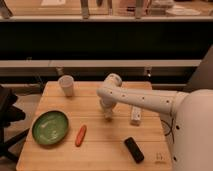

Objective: Wipe the white sponge on the table

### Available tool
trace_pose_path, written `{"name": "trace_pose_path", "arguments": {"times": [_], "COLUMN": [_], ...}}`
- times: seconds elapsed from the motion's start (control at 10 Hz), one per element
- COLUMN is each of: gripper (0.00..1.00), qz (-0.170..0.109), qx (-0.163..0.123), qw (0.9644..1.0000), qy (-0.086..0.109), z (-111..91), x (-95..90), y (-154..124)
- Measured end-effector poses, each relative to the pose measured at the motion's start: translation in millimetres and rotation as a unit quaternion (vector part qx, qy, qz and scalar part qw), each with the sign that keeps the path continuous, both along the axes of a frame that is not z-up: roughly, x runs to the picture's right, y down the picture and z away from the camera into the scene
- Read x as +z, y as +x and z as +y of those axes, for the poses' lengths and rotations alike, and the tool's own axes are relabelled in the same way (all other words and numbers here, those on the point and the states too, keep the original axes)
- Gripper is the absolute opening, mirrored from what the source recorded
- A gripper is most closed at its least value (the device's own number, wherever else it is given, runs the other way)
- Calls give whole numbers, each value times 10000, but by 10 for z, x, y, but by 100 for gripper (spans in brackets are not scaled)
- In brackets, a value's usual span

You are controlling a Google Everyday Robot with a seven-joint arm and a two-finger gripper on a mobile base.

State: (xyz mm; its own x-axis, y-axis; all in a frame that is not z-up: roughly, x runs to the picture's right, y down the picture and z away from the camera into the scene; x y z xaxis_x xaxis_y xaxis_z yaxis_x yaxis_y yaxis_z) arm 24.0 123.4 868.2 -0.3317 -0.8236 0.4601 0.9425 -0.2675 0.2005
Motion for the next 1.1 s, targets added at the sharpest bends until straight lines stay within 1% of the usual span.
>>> {"name": "trace_pose_path", "arguments": {"times": [0.1, 0.3, 1.1], "gripper": [5, 0, 0], "qz": [-36, -90, -291], "qx": [-47, -116, -351], "qw": [10000, 9999, 9990], "qy": [-2, -9, -20], "z": [-4, -14, -69], "x": [-1, -5, 4], "y": [-7, -12, 1]}}
